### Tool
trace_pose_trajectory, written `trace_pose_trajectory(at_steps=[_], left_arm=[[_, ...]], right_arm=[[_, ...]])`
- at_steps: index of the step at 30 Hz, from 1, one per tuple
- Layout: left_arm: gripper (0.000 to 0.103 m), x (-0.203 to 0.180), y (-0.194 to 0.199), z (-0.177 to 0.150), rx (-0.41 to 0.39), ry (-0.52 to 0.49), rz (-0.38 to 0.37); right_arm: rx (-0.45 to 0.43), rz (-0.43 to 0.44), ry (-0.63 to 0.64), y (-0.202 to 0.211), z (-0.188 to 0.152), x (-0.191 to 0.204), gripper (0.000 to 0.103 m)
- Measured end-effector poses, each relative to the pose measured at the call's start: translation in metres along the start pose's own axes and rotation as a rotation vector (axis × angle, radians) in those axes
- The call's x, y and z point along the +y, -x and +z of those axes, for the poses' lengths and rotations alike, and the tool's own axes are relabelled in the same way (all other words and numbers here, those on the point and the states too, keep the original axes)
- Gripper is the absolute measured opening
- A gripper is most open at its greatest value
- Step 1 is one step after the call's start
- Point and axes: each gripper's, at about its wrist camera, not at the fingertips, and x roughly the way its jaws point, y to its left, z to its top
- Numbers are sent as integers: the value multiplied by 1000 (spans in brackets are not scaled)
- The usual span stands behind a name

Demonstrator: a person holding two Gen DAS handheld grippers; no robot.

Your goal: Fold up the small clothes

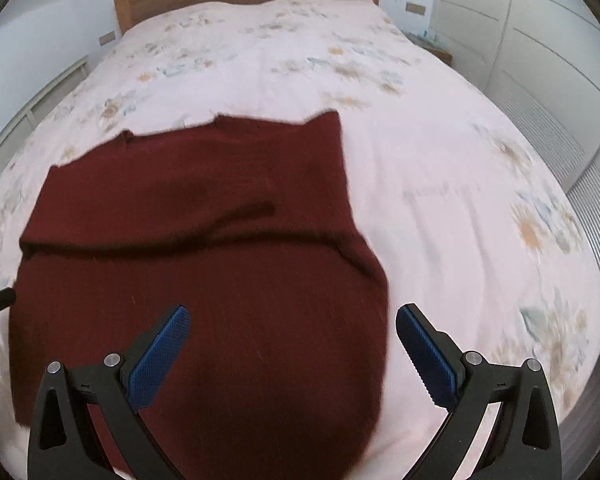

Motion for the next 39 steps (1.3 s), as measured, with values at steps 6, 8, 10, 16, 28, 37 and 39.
trace_pose_trajectory(at_steps=[6, 8, 10, 16, 28, 37, 39], left_arm=[[102, 16, 10, -43, 43, 21, 2], [102, 20, 7, -56, 69, 29, -4], [102, 24, 4, -72, 103, 35, 0], [102, 33, -3, -103, 169, 74, -25], [101, 6, -5, -117, 168, 17, -54], [50, -24, -2, -119, 165, -51, -98], [30, -29, 0, -116, 163, -71, -114]], right_arm=[[84, -2, -24, -11, -39, -13, 103], [116, -2, -28, -17, -53, -17, 103], [137, 5, -30, -20, -62, -18, 103], [166, 21, -27, -22, -83, -16, 103], [196, 45, 3, -23, -104, -4, 102], [237, 92, -36, -25, -103, -1, 60], [249, 110, -65, -25, -102, -5, 42]])
